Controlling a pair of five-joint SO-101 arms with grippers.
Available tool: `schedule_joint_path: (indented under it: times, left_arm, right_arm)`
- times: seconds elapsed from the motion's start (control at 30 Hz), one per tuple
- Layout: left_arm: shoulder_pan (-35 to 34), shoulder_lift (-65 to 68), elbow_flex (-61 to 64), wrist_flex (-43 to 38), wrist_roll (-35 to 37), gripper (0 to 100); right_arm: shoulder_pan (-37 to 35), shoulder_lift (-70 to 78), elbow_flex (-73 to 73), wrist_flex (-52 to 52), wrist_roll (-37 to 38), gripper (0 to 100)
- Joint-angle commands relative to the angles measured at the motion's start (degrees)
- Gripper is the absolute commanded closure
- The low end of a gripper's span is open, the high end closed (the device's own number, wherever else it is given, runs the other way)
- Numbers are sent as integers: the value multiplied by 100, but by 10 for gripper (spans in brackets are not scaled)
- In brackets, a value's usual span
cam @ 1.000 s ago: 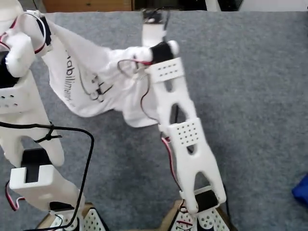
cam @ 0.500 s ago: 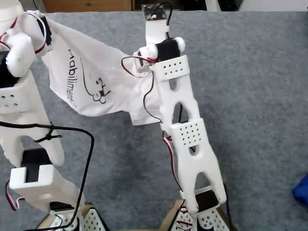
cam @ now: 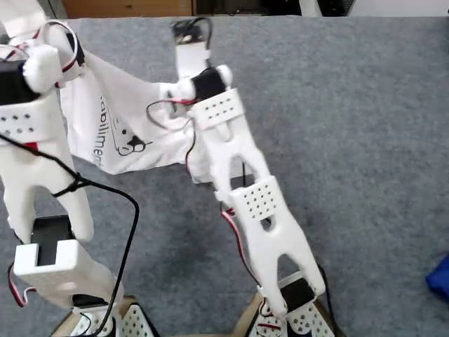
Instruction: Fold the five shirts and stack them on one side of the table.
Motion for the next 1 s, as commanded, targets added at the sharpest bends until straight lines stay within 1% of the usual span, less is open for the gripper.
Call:
schedule_joint_path:
  times: [0.0, 0.13, 0.23, 0.4, 0.57, 0.77, 0.97]
  left_arm:
    - [-88, -101, 35, -211, 62, 981]
    - [-132, -66, 79, -202, 62, 981]
    - [-281, -57, 149, -167, 62, 981]
    - [-536, -57, 668, -413, 62, 981]
    - [-633, -92, 976, -527, 62, 981]
    - [-589, -101, 941, -545, 62, 981]
    - [-633, -57, 1046, -651, 35, 981]
  right_arm:
    - [-242, 101, 22, -229, -70, 861]
    - [-215, 426, 22, -527, -343, 862]
    - [-31, 593, -4, -668, -369, 861]
    - [259, 690, 40, -677, -369, 861]
    - [180, 892, -4, -1011, -378, 861]
    - [180, 936, 31, -1530, -387, 863]
    - [180, 1059, -4, -1653, -387, 864]
